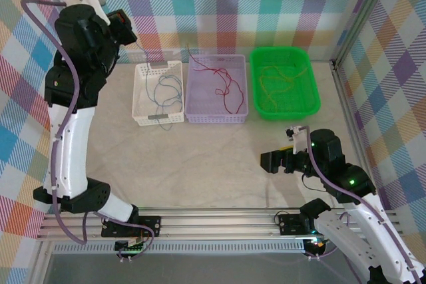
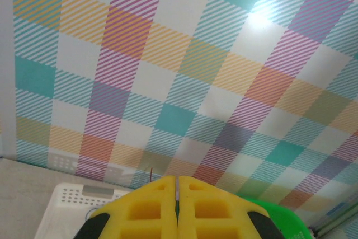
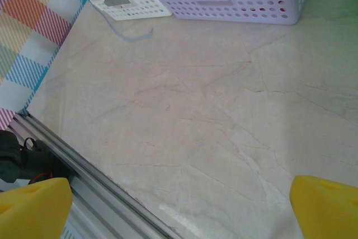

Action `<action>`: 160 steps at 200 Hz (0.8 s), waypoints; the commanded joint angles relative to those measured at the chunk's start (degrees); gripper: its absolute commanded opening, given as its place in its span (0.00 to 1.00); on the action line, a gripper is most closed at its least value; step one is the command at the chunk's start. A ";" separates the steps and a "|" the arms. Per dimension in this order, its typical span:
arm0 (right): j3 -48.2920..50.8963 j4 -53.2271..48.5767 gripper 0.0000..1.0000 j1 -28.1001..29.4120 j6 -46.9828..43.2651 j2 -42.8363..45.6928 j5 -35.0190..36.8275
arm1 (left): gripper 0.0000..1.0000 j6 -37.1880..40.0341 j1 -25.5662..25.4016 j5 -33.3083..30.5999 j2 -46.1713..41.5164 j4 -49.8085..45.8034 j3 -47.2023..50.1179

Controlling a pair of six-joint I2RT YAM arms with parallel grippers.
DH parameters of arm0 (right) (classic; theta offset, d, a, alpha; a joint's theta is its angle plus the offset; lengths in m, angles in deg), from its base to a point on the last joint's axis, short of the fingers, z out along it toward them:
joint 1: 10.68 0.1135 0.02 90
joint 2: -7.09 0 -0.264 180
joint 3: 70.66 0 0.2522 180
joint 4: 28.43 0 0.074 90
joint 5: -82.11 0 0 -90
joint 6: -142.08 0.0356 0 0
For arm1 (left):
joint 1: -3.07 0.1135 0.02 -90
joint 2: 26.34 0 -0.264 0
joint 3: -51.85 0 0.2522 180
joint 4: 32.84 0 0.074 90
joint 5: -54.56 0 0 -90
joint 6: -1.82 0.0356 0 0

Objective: Untangle the cables

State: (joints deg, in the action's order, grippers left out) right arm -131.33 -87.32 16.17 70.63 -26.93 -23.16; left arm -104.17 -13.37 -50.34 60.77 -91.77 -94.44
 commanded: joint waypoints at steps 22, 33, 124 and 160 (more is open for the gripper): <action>0.16 3.42 1.00 0.57 -1.08 -0.88 -4.73 | 0.00 -0.84 1.59 5.82 1.33 1.04 -5.91; -0.31 4.10 1.00 0.52 -1.29 -1.03 -5.35 | 0.00 -0.52 1.64 5.67 1.64 1.99 -6.08; -0.72 3.19 1.00 0.83 -2.03 -0.32 -6.88 | 0.00 1.31 3.70 5.64 5.53 9.35 -13.97; -0.98 3.29 1.00 0.92 -2.35 -1.40 -7.12 | 0.00 1.72 4.05 5.16 6.72 13.18 -15.50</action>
State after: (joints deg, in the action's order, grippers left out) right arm -131.33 -83.88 16.72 69.55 -27.82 -29.06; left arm -103.54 -10.53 -44.94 66.63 -83.86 -107.31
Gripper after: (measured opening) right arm 0.996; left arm 0.043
